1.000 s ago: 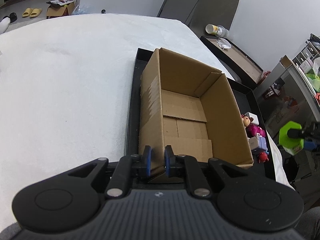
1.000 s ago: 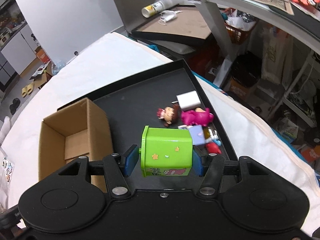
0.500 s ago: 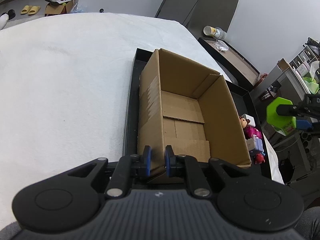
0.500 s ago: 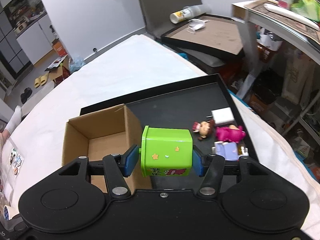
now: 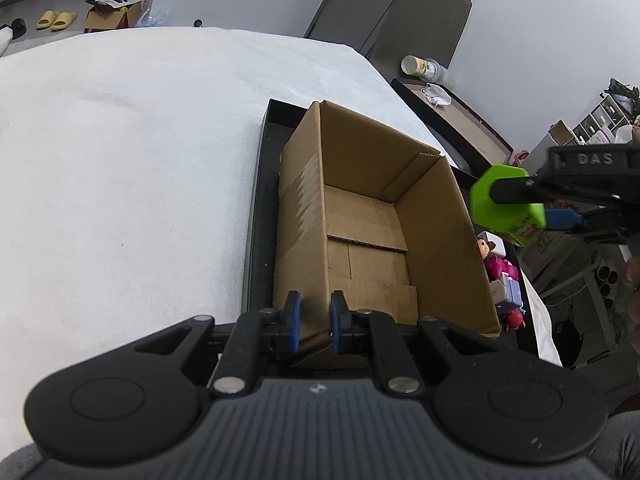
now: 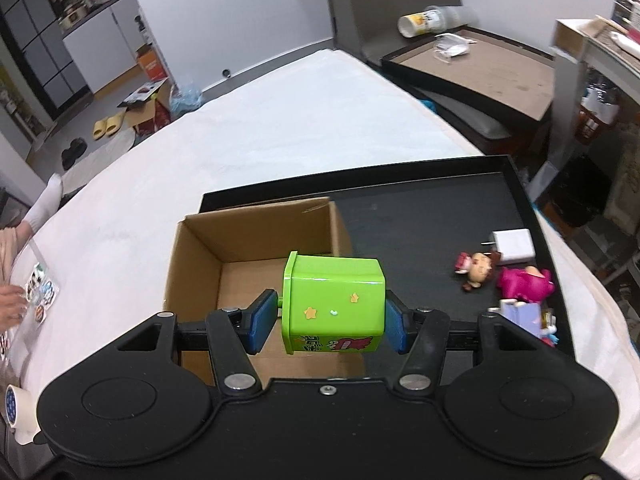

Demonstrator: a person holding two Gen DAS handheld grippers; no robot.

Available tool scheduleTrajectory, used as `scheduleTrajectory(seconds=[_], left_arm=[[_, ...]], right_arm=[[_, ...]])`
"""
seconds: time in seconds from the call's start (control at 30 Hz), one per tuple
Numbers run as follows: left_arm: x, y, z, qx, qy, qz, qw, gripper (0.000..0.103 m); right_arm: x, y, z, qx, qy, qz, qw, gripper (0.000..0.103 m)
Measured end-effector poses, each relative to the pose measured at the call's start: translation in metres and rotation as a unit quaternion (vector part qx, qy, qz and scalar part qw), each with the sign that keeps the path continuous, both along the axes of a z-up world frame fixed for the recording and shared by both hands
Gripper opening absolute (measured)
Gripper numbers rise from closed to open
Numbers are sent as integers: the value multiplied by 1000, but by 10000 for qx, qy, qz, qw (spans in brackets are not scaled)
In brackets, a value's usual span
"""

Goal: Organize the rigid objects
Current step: 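Lift the green cube box with the right gripper over the cardboard box, then lower the green cube box into the cardboard box and open the right gripper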

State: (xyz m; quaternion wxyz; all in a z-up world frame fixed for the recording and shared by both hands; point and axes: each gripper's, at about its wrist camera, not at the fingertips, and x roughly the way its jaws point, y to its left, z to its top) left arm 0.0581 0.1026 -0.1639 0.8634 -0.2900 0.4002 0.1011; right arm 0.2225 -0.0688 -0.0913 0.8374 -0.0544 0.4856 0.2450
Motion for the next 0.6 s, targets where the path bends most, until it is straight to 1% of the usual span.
scheduleTrajectory(seconds=[0.37, 0.6], left_arm=[[1, 0, -1, 1, 5, -12, 10000, 14], [2, 0, -2, 25, 2, -28, 10000, 14]], right_arm=[[-9, 38, -18, -190, 104, 370, 9991, 55], [-7, 59, -27, -268, 141, 499, 9983, 55]])
